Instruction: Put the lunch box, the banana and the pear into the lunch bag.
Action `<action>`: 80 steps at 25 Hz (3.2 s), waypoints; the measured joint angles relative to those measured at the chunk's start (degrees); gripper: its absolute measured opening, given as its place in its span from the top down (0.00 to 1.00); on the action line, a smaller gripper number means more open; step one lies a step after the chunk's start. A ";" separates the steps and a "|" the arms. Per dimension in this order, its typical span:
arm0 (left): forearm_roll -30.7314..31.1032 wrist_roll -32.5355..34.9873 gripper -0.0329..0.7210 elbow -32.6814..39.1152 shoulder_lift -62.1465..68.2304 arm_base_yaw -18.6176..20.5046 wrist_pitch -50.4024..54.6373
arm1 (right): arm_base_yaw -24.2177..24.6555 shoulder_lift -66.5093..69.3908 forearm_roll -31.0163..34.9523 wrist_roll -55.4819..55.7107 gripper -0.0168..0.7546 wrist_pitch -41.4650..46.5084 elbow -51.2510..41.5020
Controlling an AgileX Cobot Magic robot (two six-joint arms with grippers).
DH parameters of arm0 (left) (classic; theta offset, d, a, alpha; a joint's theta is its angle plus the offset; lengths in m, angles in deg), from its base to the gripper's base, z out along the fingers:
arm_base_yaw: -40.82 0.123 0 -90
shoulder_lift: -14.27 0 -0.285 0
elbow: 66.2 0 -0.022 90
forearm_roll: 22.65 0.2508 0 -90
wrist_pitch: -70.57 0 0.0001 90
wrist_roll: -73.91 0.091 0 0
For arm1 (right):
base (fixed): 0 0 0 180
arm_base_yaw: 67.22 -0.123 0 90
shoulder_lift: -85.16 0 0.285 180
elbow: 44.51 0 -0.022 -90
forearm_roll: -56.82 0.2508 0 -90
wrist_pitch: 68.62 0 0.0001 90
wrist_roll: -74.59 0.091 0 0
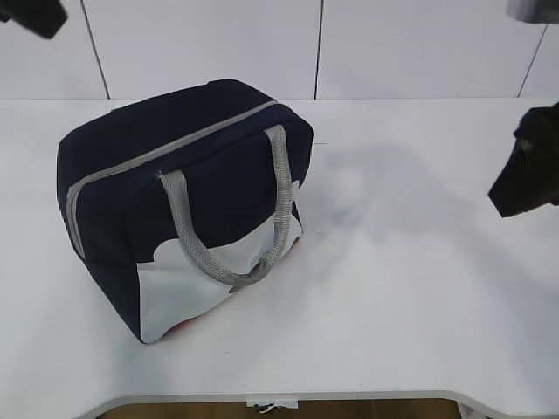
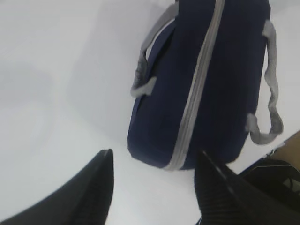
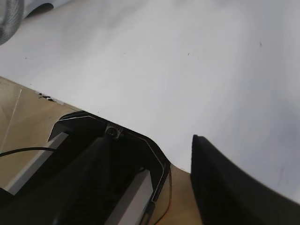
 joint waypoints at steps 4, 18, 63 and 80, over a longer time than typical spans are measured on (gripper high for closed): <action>0.45 0.02 0.41 9.54 -10.20 0.00 0.12 | 0.00 -6.45 0.00 -1.44 0.42 0.35 -1.61; -1.54 0.02 0.43 29.23 -43.00 0.00 0.88 | 0.00 -31.92 0.10 -2.03 0.42 1.49 -5.19; -4.67 -0.24 0.48 61.71 -79.81 0.54 -7.65 | 0.56 -73.98 0.14 -3.13 0.42 -4.17 -39.73; -6.19 -0.27 0.48 61.71 -79.81 19.06 -7.65 | 11.50 -73.98 -0.25 -3.13 0.42 -4.17 -39.73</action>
